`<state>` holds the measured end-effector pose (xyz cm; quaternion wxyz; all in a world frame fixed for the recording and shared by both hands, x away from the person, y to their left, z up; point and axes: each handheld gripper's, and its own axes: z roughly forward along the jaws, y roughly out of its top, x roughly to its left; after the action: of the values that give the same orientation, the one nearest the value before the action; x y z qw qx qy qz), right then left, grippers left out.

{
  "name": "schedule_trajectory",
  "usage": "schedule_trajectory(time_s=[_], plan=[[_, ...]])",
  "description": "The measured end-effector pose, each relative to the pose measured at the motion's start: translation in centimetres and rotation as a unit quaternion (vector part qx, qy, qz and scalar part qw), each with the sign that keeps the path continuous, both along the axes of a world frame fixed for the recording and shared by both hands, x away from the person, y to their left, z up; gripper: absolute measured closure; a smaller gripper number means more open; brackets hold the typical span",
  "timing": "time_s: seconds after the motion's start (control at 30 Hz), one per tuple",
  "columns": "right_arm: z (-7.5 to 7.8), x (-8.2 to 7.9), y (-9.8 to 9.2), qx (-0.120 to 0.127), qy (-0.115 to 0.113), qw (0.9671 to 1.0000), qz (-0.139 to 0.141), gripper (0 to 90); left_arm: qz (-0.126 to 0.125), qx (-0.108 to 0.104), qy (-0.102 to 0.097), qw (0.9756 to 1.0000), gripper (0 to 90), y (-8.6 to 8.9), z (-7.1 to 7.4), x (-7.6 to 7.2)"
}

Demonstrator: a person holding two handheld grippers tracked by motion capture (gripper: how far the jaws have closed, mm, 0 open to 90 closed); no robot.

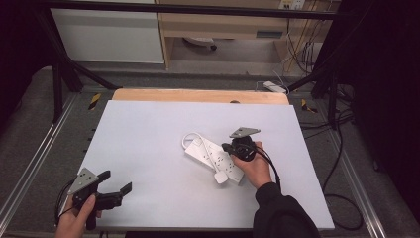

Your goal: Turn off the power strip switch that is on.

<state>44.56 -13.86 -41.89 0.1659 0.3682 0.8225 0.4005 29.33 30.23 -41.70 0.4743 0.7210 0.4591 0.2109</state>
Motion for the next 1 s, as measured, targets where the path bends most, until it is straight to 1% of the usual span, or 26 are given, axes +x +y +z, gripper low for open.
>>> schedule_trajectory(time_s=[0.17, 0.57, 1.0], plan=[[-0.4, -0.1, -0.4, 0.009, -0.005, 0.9999, -0.006, 90.0, 0.000, 0.000, 0.001, 1.0000, 6.4, 0.0, 0.0, 0.0], [-1.3, -0.4, -0.7, 0.011, -0.002, 0.9999, -0.009, 90.0, 0.000, 0.000, 0.001, 1.0000, 6.4, 0.0, 0.0, 0.0], [-1.6, -0.5, -0.8, 0.015, -0.006, 0.9998, -0.010, 90.0, -0.001, 0.001, 0.002, 1.0000, 6.4, -0.1, 0.0, 0.0]])
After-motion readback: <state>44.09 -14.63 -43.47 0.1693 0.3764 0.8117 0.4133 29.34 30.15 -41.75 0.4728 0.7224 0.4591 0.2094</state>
